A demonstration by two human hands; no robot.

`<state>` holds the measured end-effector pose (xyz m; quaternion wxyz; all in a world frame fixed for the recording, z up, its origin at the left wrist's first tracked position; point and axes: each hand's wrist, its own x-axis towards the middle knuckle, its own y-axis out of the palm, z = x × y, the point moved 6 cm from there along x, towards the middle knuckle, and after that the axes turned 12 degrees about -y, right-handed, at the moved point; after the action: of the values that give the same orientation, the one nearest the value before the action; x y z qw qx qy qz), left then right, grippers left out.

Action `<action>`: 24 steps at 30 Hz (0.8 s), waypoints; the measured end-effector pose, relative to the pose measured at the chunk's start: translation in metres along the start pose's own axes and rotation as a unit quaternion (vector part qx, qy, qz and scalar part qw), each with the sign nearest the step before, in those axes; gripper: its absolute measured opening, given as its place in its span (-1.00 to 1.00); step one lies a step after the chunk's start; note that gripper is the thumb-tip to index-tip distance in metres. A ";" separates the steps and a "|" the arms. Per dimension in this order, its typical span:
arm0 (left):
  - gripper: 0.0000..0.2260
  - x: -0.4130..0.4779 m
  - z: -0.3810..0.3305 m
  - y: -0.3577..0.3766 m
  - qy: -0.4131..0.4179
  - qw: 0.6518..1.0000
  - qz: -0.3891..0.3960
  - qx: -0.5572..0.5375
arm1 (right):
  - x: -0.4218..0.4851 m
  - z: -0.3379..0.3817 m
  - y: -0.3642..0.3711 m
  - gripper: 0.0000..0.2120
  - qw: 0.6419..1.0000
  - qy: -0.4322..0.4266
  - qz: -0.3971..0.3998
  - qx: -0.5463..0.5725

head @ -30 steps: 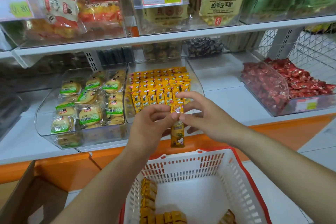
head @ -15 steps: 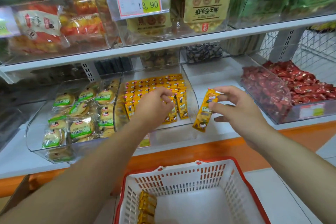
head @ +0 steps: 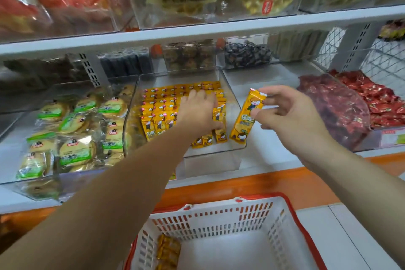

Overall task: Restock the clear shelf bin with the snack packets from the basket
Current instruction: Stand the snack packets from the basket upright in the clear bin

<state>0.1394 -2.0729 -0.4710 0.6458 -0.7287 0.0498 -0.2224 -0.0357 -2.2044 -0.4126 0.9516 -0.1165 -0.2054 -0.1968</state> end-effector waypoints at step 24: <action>-0.36 -0.002 0.027 0.001 -0.004 0.996 -0.028 -0.081 | 0.122 -0.046 0.104 -0.86 0.703 -0.067 0.415 -0.574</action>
<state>0.1484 -2.0476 -0.4744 0.5782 -0.7808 0.0447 -0.2325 0.1261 -2.1645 -0.4148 0.6695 -0.7268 -0.0468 0.1464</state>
